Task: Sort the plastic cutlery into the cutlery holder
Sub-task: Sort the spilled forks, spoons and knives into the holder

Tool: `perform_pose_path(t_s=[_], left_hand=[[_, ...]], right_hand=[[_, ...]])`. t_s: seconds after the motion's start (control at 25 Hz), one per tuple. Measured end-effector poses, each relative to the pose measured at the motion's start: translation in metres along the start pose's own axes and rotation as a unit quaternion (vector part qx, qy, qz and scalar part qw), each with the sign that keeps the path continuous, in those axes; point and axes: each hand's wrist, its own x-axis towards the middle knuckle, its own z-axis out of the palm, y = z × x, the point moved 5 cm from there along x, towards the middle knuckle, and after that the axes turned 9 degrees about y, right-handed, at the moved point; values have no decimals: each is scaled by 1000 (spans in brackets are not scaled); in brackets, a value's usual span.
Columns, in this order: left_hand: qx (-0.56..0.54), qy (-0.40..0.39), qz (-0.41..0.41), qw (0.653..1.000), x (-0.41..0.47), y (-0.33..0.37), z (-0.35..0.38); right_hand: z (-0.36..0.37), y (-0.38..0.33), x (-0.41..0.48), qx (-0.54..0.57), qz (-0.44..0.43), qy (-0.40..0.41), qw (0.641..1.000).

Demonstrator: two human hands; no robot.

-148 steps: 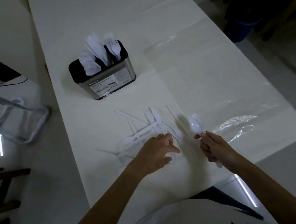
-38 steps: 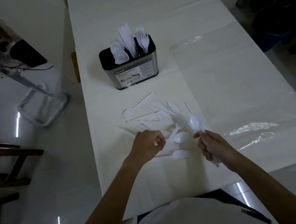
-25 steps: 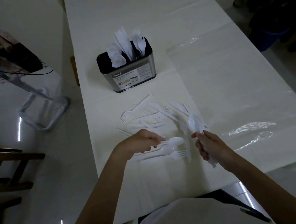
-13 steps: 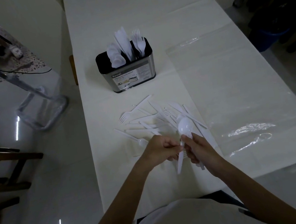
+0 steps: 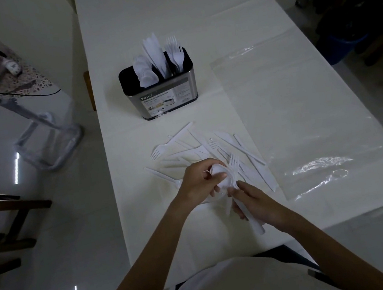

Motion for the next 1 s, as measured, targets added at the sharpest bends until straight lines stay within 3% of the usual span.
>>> perform_pose_path(t_s=[0.12,0.24,0.36,0.48,0.72,0.88,1.0], left_hand=[[12,5,14,1000,2,-4,3],[60,-14,30,998,0,-13,5],[186,12,50,981,-5,-32,-9],[286,-12,76,955,-12,-45,-19],[315,-69,139,936,-5,-37,5],[326,-29,166,930,5,-27,6],[263,34,148,953,14,-4,-4]], right_hand=[[-4,5,-6,73,48,-44,995],[-8,15,-14,57,59,-74,994],[-20,41,-19,78,105,-22,991],[-36,62,-18,107,127,43,985],[-48,64,-10,101,111,96,984],[-46,55,-1,98,98,101,985],[-40,42,7,114,94,90,985]])
